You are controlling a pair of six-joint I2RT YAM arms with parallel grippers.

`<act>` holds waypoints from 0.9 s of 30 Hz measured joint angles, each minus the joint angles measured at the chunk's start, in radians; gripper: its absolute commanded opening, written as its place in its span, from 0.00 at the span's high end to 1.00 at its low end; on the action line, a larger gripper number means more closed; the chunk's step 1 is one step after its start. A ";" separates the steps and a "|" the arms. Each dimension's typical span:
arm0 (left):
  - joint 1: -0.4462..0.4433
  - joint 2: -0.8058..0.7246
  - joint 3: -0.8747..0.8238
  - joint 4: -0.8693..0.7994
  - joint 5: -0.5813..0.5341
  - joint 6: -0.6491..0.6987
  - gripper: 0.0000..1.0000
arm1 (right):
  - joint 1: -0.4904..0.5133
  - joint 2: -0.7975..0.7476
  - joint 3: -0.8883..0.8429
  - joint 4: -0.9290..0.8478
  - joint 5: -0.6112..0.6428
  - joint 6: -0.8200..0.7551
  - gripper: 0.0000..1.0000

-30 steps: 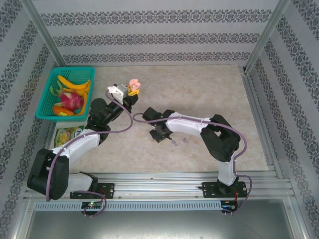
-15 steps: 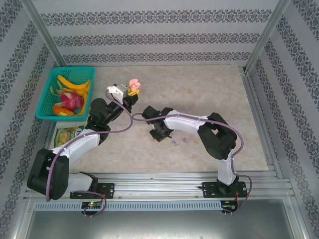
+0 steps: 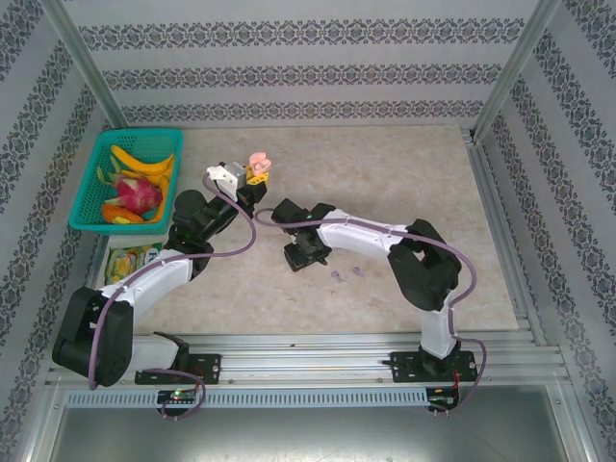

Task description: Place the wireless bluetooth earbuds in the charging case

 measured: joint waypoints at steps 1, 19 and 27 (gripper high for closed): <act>0.000 0.000 0.000 0.000 0.000 0.000 1.00 | -0.002 -0.024 -0.013 0.014 -0.007 0.044 0.47; 0.000 0.000 0.000 0.001 -0.034 0.000 1.00 | -0.015 -0.040 -0.038 0.028 -0.050 0.870 0.44; 0.000 0.003 -0.002 0.013 -0.052 0.000 1.00 | -0.015 0.063 -0.015 -0.003 -0.090 0.967 0.46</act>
